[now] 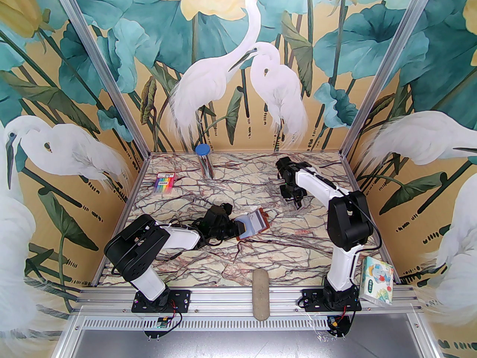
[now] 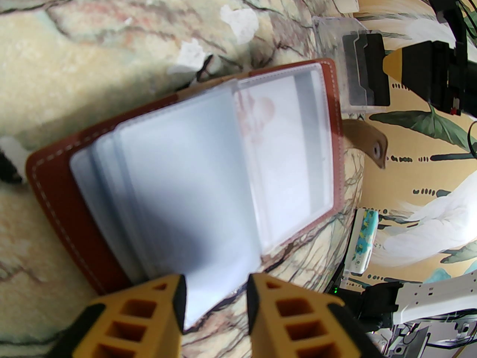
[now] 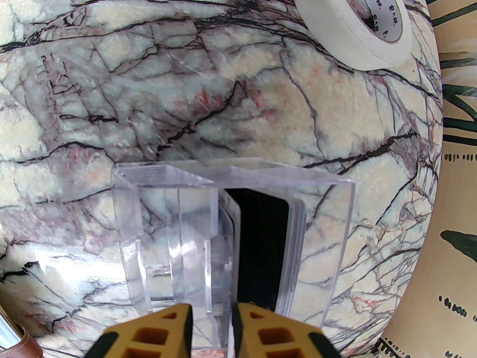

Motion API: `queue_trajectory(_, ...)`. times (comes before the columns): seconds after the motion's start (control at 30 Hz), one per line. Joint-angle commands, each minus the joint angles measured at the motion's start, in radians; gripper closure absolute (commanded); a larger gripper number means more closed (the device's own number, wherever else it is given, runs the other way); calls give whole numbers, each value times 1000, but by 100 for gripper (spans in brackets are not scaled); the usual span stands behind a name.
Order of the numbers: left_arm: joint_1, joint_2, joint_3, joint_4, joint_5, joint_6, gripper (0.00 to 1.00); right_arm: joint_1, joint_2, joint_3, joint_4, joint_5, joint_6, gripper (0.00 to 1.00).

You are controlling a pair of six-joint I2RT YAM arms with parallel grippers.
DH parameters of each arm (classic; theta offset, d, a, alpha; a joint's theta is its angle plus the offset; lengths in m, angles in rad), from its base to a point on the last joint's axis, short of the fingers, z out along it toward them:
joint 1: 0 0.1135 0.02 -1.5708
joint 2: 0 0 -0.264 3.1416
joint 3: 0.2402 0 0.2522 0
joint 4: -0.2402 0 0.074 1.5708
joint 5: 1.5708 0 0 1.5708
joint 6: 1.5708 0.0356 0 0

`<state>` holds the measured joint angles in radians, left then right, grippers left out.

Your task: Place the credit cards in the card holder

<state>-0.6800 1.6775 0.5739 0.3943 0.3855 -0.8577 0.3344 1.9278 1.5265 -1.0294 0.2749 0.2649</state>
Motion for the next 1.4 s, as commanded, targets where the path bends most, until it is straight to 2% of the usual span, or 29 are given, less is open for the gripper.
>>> queue_trajectory(0.0, 2, 47, -11, -69, -9, -3, 64, 2, 4, -2, -17, 18, 14, 73)
queue_trajectory(0.27, 2, 46, -14, -66, -8, -4, 64, 0, -2, -8, 3, -30, 18, 74)
queue_trajectory(0.9, 2, 47, -12, -64, -9, -4, 64, -20, -35, -32, 20, -33, 28, 75)
queue_trajectory(1.23, 2, 45, -16, -63, -10, -4, 64, -36, -56, -51, 44, -114, 27, 75)
queue_trajectory(1.37, 2, 47, -12, -63, -8, -3, 64, -43, -50, -51, 37, -93, 30, 75)
